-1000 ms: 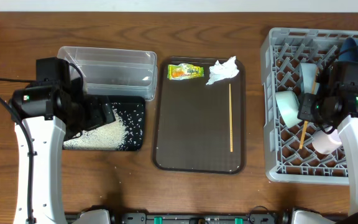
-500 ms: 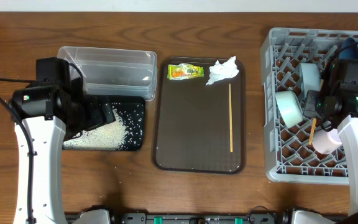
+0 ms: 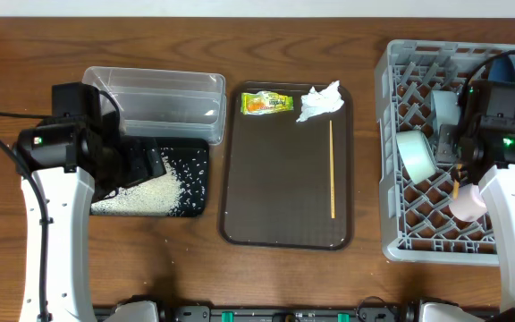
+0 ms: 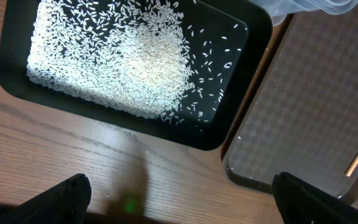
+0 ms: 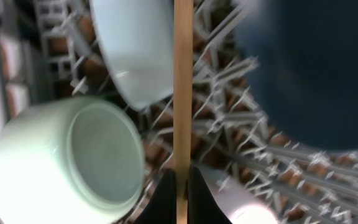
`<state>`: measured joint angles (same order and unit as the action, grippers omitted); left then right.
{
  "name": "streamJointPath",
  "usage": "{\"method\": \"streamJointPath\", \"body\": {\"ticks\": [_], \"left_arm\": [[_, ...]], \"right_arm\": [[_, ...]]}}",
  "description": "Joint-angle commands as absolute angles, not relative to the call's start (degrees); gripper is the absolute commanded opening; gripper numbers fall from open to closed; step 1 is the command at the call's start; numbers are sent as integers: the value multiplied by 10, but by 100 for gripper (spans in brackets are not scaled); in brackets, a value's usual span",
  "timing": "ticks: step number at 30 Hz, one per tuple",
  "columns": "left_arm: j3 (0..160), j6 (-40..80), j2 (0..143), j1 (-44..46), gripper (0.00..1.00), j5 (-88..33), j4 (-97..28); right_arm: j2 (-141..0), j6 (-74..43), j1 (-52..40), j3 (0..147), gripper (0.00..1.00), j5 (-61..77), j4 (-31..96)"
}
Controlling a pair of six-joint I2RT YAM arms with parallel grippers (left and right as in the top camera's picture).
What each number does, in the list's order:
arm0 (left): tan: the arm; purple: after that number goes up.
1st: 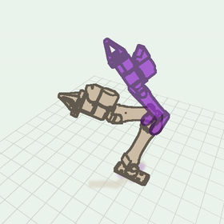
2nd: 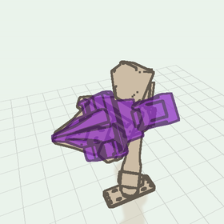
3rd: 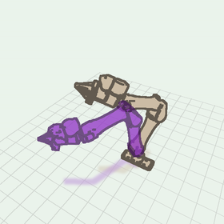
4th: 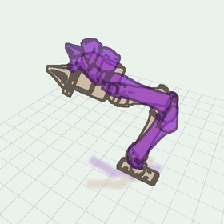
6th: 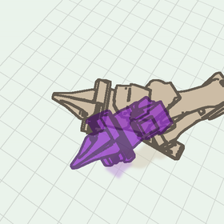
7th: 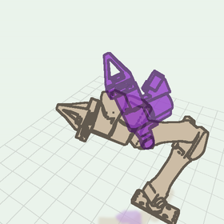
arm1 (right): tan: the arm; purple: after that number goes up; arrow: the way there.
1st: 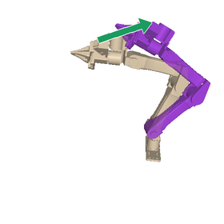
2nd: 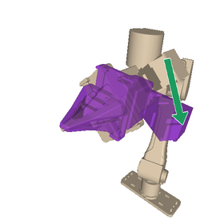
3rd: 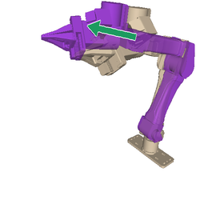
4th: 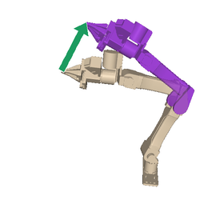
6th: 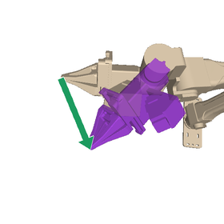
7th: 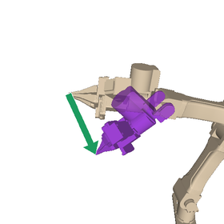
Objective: Sort waste into correct bins and load items into the dishwasher rack
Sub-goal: 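Insert the chopstick upright into the dish rack with the right gripper, then withdraw the right gripper from the rack back to the brown tray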
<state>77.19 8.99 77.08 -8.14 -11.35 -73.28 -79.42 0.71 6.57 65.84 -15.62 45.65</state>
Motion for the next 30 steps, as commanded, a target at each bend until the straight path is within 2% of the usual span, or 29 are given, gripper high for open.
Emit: {"method": "streamJointPath", "body": {"ticks": [1, 4, 11, 19, 21, 22, 23, 24, 26, 30], "left_arm": [[779, 91, 764, -83, 96, -107, -735], [779, 91, 764, -83, 96, -107, -735], [779, 91, 764, -83, 96, -107, -735], [779, 91, 764, -83, 96, -107, -735], [779, 91, 764, -83, 96, -107, -735], [779, 91, 764, -83, 96, -107, -735], [779, 91, 764, -83, 96, -107, -735], [779, 91, 764, -83, 96, -107, -735], [779, 91, 764, -83, 96, -107, -735], [779, 91, 764, -83, 96, -107, -735]], "right_arm": [[-789, 66, 68, 671, 1, -200, 438], [-794, 107, 74, 671, 1, -200, 431], [-811, 108, 93, 670, 1, -221, 425], [-857, 109, 115, 670, 1, -252, 353], [-867, 109, 115, 670, 4, -276, 338], [-869, 108, 115, 670, 21, -278, 333], [-869, 108, 115, 670, 55, -277, 327], [-868, 108, 112, 671, 76, -269, 324], [-858, 108, 98, 672, 73, -260, 324], [-825, 108, 45, 672, 76, -250, 323]]}}
